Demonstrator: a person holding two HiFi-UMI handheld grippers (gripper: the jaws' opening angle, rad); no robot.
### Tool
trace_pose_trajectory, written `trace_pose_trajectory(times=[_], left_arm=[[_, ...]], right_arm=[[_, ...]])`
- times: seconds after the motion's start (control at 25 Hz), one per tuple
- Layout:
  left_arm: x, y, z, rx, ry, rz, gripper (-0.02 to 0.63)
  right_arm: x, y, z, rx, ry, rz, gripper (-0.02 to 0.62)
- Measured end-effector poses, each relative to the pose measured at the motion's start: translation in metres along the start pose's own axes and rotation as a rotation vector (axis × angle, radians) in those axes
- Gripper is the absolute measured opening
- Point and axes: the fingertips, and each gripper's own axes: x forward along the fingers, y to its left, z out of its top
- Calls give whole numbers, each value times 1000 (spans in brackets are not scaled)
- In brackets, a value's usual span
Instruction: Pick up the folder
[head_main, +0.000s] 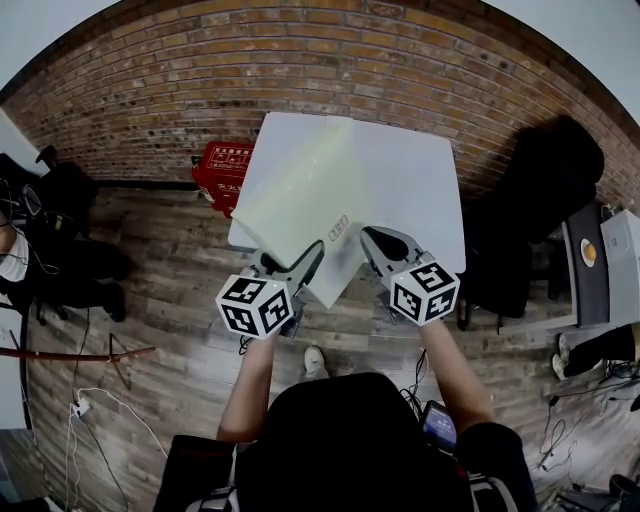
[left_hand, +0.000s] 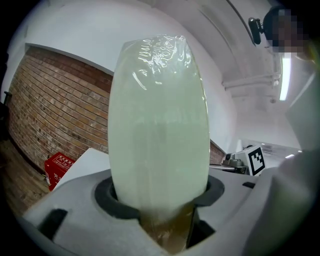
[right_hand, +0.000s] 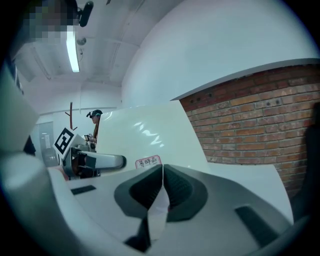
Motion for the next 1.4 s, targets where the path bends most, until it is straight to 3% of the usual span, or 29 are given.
trace_pose_trajectory(times=[0.52, 0.88, 1.4], left_arm=[[4, -88, 9, 78, -20, 16, 275], [-6, -136, 8, 189, -21, 51, 275], [-26, -183, -1, 230, -60, 58, 275]], right_arm=[[-88, -20, 46, -8, -139, -44, 31], [-131, -14, 49, -33, -164, 4, 31], [-178, 0, 43, -67, -193, 7, 31]])
